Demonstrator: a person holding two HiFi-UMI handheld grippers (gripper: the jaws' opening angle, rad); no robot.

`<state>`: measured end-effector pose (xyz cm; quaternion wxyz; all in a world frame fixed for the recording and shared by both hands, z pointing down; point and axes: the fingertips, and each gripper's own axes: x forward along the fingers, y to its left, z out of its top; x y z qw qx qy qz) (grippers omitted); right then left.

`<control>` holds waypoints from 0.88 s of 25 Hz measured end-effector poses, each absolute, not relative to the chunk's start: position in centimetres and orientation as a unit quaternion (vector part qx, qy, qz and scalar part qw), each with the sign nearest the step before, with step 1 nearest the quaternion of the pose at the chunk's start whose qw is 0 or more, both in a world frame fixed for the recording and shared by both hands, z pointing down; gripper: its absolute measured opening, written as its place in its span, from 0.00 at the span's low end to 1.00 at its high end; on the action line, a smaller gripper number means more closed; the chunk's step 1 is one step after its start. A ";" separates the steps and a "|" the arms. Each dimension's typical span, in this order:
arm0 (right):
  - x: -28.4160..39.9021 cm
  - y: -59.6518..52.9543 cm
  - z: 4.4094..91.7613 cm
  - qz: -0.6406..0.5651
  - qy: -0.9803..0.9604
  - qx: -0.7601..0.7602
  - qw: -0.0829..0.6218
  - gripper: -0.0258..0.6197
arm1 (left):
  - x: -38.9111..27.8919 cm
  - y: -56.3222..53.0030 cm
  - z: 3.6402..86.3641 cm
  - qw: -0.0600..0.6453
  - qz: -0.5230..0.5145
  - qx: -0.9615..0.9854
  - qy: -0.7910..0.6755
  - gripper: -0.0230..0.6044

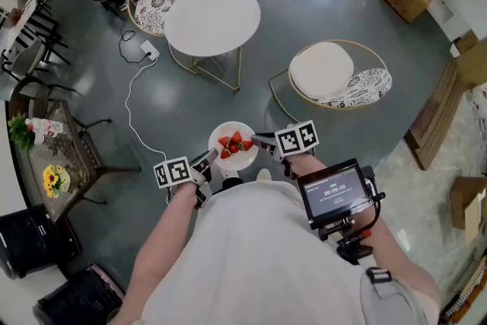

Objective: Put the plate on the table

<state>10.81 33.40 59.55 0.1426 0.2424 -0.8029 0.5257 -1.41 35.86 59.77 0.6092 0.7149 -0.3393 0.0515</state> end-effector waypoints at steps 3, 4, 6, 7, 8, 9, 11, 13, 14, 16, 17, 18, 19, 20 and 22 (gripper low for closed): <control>11.2 33.9 59.5 0.533 -0.801 0.238 0.132 0.08 | -1.1 36.4 59.8 0.607 0.049 0.714 -0.345 0.07; 11.2 34.1 59.5 0.535 -0.801 0.236 0.130 0.08 | -1.1 36.6 59.7 0.606 0.049 0.714 -0.347 0.07; 11.3 34.6 59.5 0.537 -0.801 0.232 0.128 0.08 | -1.0 37.0 59.7 0.604 0.049 0.713 -0.352 0.07; 11.4 34.7 59.5 0.537 -0.801 0.231 0.129 0.08 | -0.9 37.2 59.7 0.604 0.048 0.712 -0.354 0.07; 11.5 34.8 59.5 0.536 -0.802 0.230 0.131 0.08 | -0.8 37.4 59.8 0.603 0.047 0.712 -0.357 0.07; 11.5 35.0 59.6 0.536 -0.802 0.229 0.132 0.08 | -0.7 37.6 59.8 0.603 0.046 0.711 -0.359 0.07; 11.9 35.3 59.7 0.534 -0.803 0.228 0.135 0.08 | -0.3 37.9 59.8 0.601 0.045 0.711 -0.362 0.07; 12.2 35.6 59.7 0.534 -0.803 0.228 0.135 0.08 | 0.1 38.3 59.9 0.600 0.044 0.711 -0.364 0.07; 12.4 35.9 59.8 0.534 -0.803 0.228 0.135 0.08 | 0.2 38.6 59.9 0.600 0.045 0.711 -0.365 0.07; 12.7 36.6 60.0 0.538 -0.800 0.228 0.135 0.08 | 0.6 39.4 60.1 0.602 0.048 0.709 -0.365 0.07; 12.9 37.0 60.2 0.540 -0.798 0.228 0.135 0.08 | 0.8 39.7 60.3 0.603 0.050 0.708 -0.364 0.07; 13.1 37.2 60.4 0.542 -0.797 0.228 0.135 0.08 | 0.9 39.9 60.4 0.604 0.052 0.707 -0.364 0.07; 13.2 37.4 60.4 0.544 -0.796 0.227 0.135 0.08 | 1.1 40.1 60.4 0.604 0.053 0.706 -0.365 0.07; 13.5 37.5 60.5 0.545 -0.796 0.227 0.135 0.08 | 1.3 40.2 60.5 0.605 0.054 0.706 -0.365 0.07; 13.9 37.7 60.5 0.545 -0.795 0.227 0.136 0.08 | 1.7 40.4 60.5 0.606 0.055 0.704 -0.367 0.07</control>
